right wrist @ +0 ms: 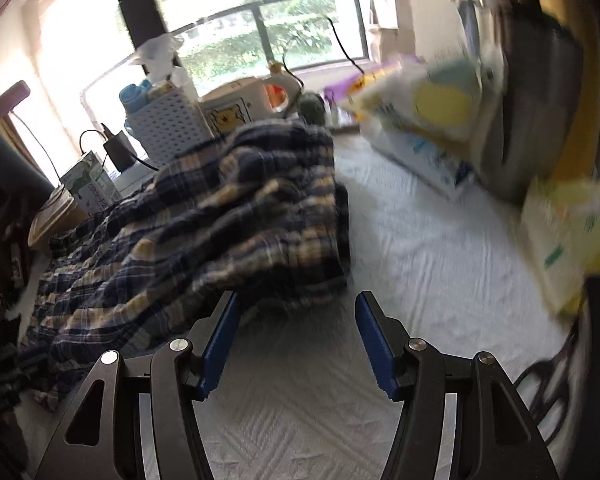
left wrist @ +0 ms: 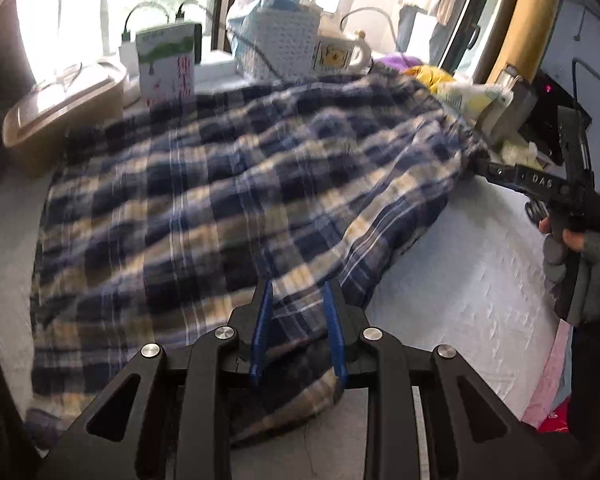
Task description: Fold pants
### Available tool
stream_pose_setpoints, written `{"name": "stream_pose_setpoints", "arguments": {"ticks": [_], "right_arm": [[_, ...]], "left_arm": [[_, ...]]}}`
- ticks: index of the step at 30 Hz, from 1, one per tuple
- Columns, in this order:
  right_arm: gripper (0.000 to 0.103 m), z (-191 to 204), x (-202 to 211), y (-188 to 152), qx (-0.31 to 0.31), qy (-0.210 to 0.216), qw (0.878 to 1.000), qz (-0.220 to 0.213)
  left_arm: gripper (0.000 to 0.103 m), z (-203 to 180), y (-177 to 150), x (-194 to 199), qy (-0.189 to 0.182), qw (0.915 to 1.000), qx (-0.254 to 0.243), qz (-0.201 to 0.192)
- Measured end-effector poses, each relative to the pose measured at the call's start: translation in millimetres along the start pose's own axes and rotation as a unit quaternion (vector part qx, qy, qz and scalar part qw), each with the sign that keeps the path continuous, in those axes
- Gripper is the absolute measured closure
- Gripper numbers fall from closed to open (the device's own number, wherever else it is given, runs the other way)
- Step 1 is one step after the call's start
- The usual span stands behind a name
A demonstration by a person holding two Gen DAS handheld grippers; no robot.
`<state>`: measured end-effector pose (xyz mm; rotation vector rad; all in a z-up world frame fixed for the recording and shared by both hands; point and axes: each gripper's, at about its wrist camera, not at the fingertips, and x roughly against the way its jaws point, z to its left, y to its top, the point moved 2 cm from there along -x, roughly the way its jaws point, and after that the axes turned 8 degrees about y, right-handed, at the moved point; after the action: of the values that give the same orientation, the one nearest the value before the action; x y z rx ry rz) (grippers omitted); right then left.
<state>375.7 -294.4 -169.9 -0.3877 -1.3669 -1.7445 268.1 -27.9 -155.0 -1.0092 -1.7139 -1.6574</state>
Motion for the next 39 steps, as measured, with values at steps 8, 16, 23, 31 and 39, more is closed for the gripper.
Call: {"name": "stream_pose_setpoints", "arguments": {"ticks": [8,16,23,31,39], "right_arm": [[0.041,12.2,-11.7,-1.2,-0.041,0.071,0.997,0.009],[0.087,15.9,-41.3,22.8,-0.075,0.110,0.991,-0.021],[0.097,36.9,-10.1,19.3,0.050,0.045,0.998,-0.010],[0.099,12.1,-6.3,-21.5,0.077,-0.017,0.996,0.037],[0.098,9.9,-2.6,-13.6,0.066,-0.006,0.998,0.004]], "left_arm": [[0.077,5.6,-7.3,-0.9,0.005,0.9999,0.010,0.007],[0.077,5.3,-7.4,-1.9,0.009,0.9998,0.015,0.008],[0.077,5.7,-8.7,-1.3,0.010,0.9997,0.020,0.008],[0.076,12.3,-8.0,1.6,-0.004,0.9997,0.011,0.023],[0.076,30.7,43.4,15.2,0.036,0.9990,-0.026,-0.003]]}}
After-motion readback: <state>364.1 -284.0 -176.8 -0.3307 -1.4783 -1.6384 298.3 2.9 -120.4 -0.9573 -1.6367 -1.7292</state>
